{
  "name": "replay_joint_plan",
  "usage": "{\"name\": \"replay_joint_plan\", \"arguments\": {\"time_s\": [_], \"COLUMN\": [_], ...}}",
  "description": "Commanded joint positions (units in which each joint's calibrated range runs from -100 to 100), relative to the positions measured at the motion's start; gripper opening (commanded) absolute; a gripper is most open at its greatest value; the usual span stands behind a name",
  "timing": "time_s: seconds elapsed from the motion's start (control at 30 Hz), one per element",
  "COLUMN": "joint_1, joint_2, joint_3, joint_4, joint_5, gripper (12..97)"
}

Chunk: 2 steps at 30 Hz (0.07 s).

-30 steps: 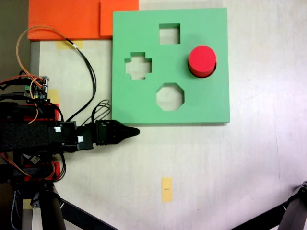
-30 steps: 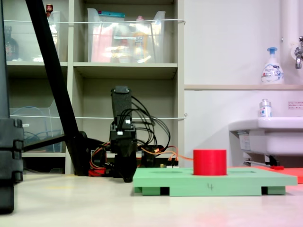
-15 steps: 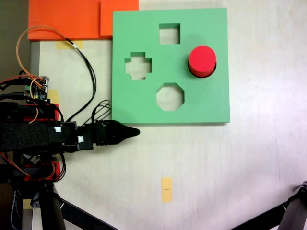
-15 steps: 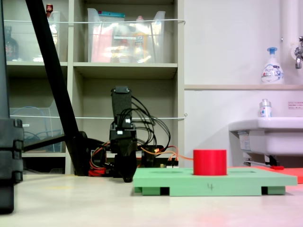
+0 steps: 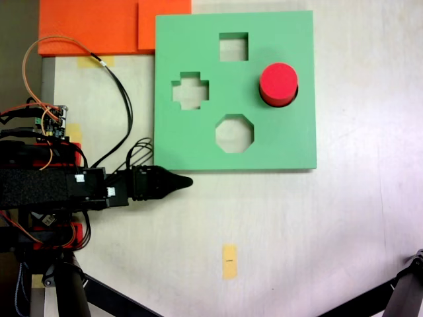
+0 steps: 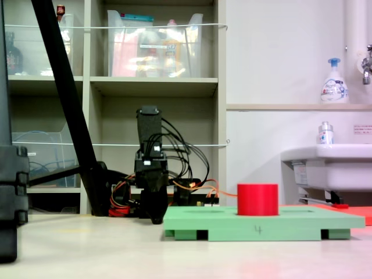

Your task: Put the cylinder block into the corresponding hole

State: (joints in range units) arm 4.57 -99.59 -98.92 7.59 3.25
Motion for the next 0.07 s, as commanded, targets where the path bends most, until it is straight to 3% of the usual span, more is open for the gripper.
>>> {"name": "replay_joint_plan", "arguments": {"time_s": [0.0,0.03], "joint_1": [-0.4,-0.4], "joint_2": [-0.4,-0.4], "joint_3": [-1.1,-1.1], "joint_4": [-5.3,-5.3], "joint_5": [-0.1,-0.1], "gripper": [49.7,49.7]}}
